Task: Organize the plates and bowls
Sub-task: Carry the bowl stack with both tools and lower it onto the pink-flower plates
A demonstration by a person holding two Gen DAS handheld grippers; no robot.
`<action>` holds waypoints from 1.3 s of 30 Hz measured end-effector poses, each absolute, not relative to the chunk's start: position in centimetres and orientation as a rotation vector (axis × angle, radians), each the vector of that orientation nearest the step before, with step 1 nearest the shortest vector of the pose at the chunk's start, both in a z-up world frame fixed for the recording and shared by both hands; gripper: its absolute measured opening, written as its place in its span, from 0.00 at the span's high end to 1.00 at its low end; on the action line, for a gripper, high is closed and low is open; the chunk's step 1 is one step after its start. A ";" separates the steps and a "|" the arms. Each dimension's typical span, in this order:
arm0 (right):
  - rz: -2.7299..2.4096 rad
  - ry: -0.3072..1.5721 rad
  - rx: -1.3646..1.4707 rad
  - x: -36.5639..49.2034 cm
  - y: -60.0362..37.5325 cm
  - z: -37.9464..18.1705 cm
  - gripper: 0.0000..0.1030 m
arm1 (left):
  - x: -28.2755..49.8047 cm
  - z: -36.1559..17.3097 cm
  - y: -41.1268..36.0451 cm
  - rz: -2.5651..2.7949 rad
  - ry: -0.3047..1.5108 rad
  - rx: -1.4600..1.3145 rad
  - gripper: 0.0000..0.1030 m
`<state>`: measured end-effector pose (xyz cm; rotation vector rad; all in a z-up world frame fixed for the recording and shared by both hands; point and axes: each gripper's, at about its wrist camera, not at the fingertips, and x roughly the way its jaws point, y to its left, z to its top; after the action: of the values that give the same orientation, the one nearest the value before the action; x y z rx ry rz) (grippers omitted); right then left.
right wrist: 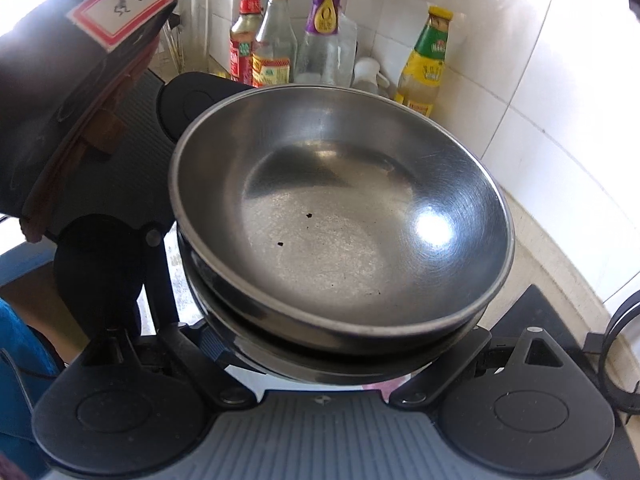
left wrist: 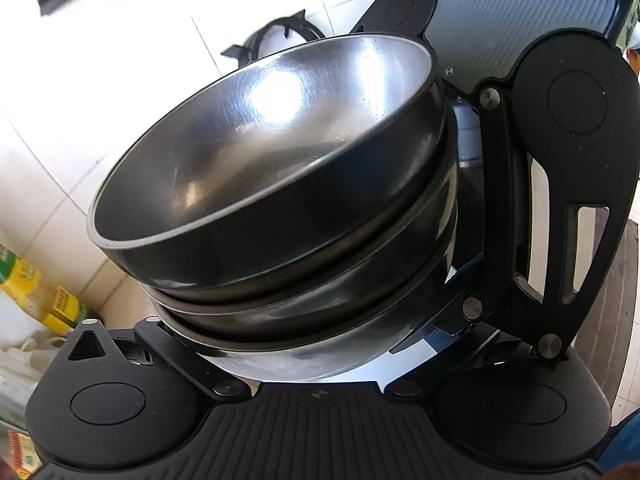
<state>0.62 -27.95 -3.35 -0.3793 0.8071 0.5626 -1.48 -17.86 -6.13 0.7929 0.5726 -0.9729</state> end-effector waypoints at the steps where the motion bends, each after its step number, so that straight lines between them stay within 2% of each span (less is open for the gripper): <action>1: 0.566 0.819 -0.370 0.9 -28.0 -3.9 0.08 | -0.9 -6.6 -18.0 -0.978 0.586 0.794 0.00; 14: 0.615 0.919 -0.336 3.5 -28.0 -9.7 0.08 | 2.9 -12.6 -19.9 -1.009 0.705 0.771 0.00; 24: 0.629 0.919 -0.269 3.0 -29.4 -10.2 0.08 | 3.3 -11.2 -18.4 -1.035 0.734 0.744 0.00; 34: 0.609 0.908 -0.374 1.1 -29.3 -9.9 0.07 | 1.1 -10.1 -16.3 -1.046 0.705 0.838 0.00; 39: 0.573 0.940 -0.370 -1.1 -30.0 -9.5 0.06 | 0.5 -9.4 -14.6 -1.049 0.722 0.764 0.00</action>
<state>-1.12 -30.04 -9.47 -0.3704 0.9401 0.5731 0.53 -14.60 -9.36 0.7639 0.7217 -1.0493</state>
